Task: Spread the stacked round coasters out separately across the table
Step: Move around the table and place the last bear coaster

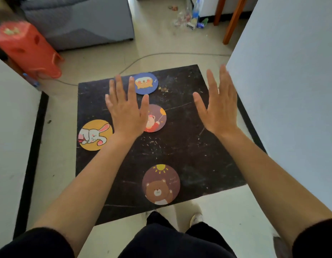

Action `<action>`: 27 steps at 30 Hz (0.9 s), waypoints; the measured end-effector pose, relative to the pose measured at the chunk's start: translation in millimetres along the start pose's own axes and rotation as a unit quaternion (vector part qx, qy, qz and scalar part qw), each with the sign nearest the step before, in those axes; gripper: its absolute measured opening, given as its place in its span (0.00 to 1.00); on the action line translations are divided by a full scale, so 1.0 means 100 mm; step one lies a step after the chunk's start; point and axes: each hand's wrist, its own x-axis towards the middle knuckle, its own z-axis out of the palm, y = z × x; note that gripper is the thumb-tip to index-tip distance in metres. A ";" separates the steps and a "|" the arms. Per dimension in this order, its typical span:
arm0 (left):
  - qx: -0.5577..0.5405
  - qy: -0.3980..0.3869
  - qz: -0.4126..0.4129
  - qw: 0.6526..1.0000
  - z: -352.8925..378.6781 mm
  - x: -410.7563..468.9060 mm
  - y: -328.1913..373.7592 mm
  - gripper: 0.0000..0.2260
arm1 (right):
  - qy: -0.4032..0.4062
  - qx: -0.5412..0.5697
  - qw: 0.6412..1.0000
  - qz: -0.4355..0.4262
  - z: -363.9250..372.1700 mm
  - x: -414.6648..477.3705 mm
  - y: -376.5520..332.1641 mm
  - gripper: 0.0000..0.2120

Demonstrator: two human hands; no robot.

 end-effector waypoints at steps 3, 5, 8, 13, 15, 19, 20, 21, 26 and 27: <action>-0.001 -0.008 0.005 1.000 0.00 0.13 0.28 0.28 | 0.020 -0.007 1.000 -0.009 -0.10 0.08 0.15 0.33; 0.002 -0.011 0.011 1.000 0.06 0.13 0.47 0.29 | 0.009 -0.009 1.000 -0.007 -0.14 0.10 0.30 0.33; 0.002 -0.006 0.013 1.000 0.18 0.09 0.80 0.30 | -0.002 -0.004 1.000 -0.015 -0.17 0.17 0.63 0.34; 0.029 0.006 -0.007 1.000 0.50 0.00 1.56 0.28 | -0.015 0.043 0.998 -0.041 -0.15 0.38 1.44 0.34; 0.053 0.015 -0.026 0.998 0.62 -0.10 1.90 0.28 | -0.027 0.053 0.996 -0.071 -0.11 0.46 1.77 0.34; 0.086 0.004 -0.083 0.993 0.83 -0.38 2.56 0.29 | -0.065 0.068 0.987 -0.129 -0.10 0.52 2.40 0.35; 0.091 -0.006 -0.094 0.991 0.88 -0.46 2.70 0.29 | -0.077 0.072 0.985 -0.140 -0.10 0.51 2.53 0.36; 0.099 -0.015 -0.102 0.990 0.92 -0.53 2.81 0.29 | -0.086 0.079 0.982 -0.149 -0.10 0.52 2.66 0.36; 0.124 -0.026 -0.156 0.980 1.03 -0.59 3.09 0.30 | -0.117 0.108 0.971 -0.181 0.00 0.77 2.96 0.37; 0.117 -0.018 -0.171 0.978 1.06 -0.57 3.10 0.30 | -0.125 0.114 0.968 -0.185 0.04 0.83 2.96 0.38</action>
